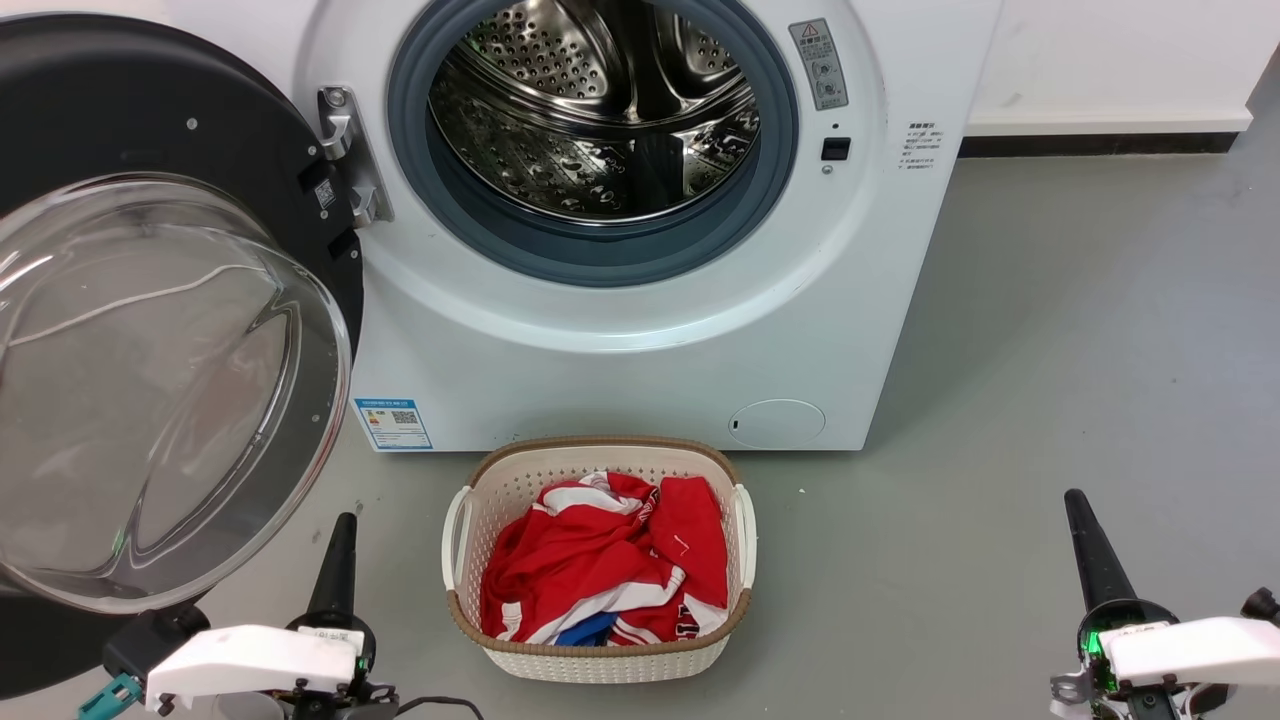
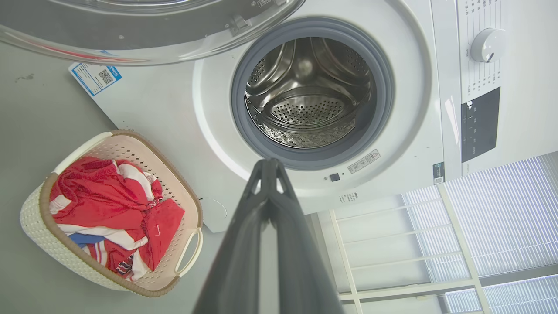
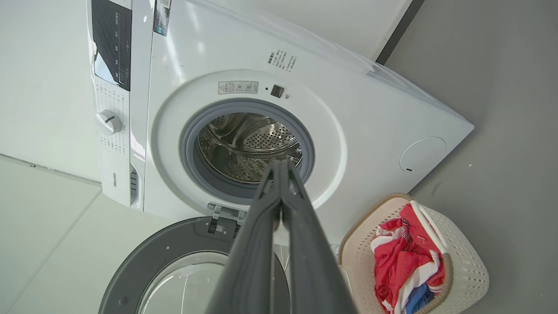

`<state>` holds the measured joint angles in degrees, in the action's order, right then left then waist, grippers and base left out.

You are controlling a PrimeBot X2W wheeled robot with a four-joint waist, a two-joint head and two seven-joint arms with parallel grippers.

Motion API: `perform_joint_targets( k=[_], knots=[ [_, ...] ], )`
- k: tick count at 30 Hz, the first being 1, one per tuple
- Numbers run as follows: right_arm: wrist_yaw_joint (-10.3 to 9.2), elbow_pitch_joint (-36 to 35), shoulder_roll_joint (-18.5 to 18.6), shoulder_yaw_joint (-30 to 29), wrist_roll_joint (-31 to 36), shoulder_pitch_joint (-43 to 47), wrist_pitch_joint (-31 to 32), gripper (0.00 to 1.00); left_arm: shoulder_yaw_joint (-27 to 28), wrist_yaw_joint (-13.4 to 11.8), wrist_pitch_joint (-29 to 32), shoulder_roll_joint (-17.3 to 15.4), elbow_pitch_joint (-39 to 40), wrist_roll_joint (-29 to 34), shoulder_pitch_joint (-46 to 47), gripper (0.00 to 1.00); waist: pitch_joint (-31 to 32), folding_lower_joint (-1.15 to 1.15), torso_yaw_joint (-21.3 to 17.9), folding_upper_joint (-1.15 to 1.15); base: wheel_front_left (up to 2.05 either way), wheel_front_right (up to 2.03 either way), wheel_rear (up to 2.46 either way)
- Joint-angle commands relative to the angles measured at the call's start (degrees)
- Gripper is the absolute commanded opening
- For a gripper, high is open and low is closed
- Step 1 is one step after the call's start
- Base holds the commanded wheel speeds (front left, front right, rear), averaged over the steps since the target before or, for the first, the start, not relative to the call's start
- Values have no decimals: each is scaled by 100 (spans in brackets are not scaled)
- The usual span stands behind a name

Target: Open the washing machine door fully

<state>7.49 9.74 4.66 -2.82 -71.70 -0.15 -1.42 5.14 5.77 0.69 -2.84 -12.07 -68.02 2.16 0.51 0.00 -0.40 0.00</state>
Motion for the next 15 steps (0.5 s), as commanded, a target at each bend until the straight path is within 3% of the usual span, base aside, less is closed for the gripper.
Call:
perform_joint_targets(
  k=[1,15],
  knots=[
    [1,-1,30,-14,-142,-175,33,0,19,38,37,-6,24,-149,131,0,-2,0,1,0,0,0,0],
    [0,142,18,-57,-854,-314,231,0,61,87,230,-5,-54,-913,240,0,-21,0,13,0,0,0,0]
  ],
)
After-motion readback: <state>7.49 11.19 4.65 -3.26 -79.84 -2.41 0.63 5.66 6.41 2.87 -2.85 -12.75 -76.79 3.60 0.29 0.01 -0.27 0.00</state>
